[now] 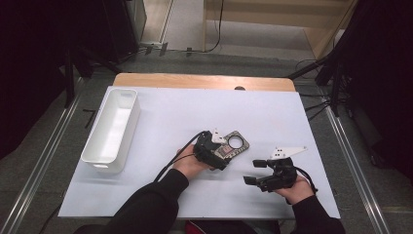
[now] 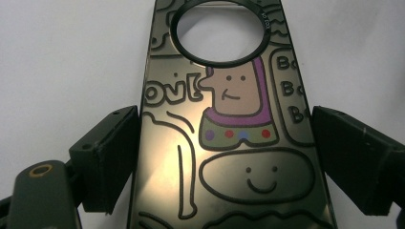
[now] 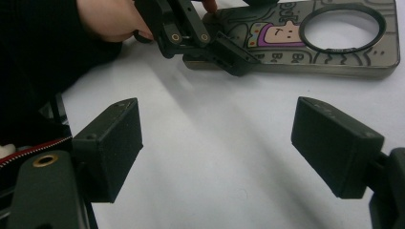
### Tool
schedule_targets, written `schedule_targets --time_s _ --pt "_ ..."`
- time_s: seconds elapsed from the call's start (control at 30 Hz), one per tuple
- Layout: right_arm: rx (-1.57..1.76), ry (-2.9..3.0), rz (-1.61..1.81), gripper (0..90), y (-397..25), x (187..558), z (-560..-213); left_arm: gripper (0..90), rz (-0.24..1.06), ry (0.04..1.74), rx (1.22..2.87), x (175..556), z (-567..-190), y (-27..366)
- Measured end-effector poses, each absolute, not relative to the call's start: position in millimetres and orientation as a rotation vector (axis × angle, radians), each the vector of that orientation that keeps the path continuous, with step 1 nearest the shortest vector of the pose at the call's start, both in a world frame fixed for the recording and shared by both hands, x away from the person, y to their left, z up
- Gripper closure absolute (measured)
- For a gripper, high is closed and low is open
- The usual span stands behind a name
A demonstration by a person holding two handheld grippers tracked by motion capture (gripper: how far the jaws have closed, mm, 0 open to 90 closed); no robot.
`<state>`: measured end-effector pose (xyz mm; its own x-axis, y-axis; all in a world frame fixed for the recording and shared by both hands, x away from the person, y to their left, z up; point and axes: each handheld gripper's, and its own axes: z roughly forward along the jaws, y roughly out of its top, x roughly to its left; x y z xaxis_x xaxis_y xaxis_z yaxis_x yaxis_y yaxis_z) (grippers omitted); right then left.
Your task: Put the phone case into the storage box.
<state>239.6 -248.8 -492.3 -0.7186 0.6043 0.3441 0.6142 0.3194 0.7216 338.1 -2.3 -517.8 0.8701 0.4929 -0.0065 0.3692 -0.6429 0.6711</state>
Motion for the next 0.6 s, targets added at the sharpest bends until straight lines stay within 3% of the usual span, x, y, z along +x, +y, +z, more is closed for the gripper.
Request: schedule_targets --time_s 0.6 --pt "-1.173 -2.544 -1.395 16.6 -248 240 -492 11.8 0.177 0.67 2.246 344 -488 12"
